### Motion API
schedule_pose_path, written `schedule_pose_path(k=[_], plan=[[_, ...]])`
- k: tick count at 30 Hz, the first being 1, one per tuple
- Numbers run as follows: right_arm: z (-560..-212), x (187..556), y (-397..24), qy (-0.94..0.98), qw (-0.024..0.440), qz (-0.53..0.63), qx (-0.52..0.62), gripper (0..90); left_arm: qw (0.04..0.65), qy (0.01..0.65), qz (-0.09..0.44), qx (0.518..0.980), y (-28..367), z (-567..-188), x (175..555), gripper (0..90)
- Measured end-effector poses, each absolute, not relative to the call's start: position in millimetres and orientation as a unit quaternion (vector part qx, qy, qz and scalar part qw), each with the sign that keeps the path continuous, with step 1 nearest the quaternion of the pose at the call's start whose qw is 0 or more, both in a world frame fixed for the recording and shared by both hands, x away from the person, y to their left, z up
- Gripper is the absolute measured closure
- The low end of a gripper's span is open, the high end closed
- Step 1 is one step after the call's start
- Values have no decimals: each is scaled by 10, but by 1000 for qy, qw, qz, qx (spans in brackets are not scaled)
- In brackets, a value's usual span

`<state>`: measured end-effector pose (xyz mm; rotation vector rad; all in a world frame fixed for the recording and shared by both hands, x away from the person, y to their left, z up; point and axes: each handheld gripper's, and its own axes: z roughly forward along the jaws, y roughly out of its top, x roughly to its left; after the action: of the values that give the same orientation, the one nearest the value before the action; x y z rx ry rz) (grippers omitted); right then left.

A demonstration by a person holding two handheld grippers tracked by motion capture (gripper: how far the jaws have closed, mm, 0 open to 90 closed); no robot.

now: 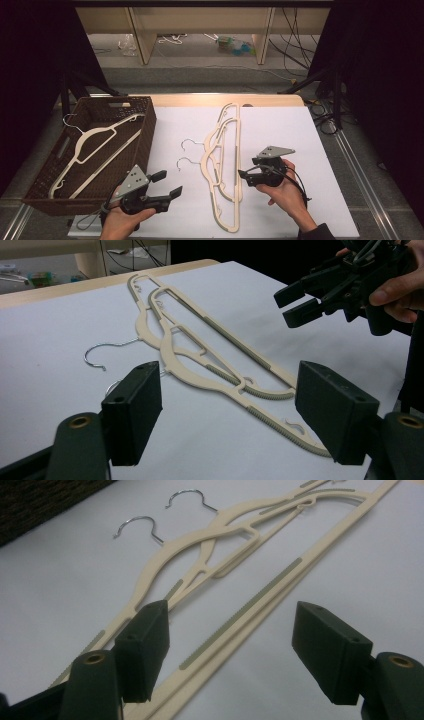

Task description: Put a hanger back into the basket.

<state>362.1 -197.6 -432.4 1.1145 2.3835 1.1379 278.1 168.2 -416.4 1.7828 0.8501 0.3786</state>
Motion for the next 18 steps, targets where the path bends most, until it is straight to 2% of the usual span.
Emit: schedule_pose_path(k=[18], plan=[[-4435,3794,-1844,837,130,355,396,323,530,351,164,754,1633,-4338,2722,245]])
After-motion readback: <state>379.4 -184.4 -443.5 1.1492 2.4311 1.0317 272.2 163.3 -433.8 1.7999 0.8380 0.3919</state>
